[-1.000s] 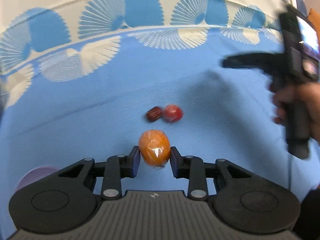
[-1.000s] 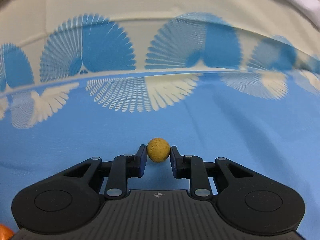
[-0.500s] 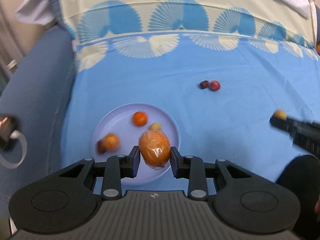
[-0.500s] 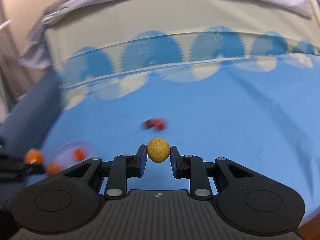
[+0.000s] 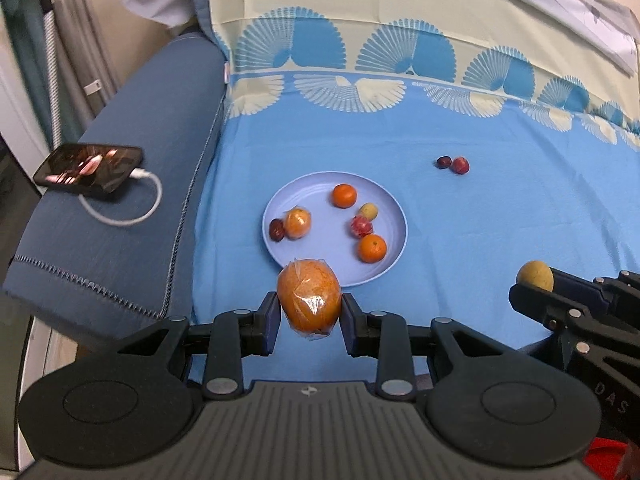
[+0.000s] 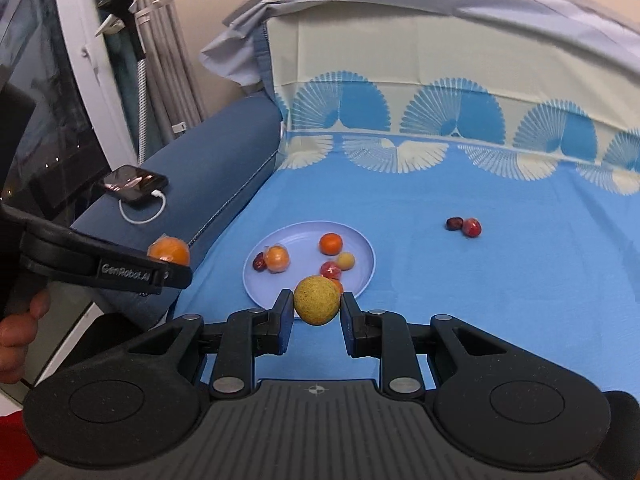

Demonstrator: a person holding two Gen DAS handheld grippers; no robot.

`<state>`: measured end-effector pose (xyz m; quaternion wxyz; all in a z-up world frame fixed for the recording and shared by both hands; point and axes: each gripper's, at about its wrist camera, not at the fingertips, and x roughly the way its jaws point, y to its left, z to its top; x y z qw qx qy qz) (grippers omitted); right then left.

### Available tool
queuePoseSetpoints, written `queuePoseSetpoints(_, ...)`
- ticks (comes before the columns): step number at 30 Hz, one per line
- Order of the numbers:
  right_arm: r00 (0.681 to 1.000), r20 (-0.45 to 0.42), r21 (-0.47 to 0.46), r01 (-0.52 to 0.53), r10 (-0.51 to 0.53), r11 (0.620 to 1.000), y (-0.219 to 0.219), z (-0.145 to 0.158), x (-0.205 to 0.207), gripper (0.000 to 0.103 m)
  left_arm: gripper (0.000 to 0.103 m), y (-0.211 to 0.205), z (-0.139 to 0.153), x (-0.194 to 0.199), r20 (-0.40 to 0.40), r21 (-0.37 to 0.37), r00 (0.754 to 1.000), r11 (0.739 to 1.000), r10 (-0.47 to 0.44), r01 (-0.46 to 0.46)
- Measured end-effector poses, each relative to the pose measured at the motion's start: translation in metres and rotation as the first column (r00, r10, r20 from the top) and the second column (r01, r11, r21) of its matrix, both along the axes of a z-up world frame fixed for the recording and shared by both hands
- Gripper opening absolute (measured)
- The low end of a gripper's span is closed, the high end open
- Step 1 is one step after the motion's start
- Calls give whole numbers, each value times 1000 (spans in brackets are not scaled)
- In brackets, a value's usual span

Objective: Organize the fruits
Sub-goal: 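Carry the wrapped orange fruit and yellow fruit to the plate and release them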

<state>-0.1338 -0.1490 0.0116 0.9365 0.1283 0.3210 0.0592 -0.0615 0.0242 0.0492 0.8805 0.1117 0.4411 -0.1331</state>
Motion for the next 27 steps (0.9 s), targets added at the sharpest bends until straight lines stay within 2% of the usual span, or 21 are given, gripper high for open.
queuePoseSetpoints(11,999,1,-77,-41,41,996,23,8,-11,27,35,12,1,-7,3,-30,1000,1000,7,-6)
queuePoseSetpoints(27,995,-75,-67,-67,62,996,23,-7,6,27,35,7,-15,14,-41,-17,999,1000,8,-9)
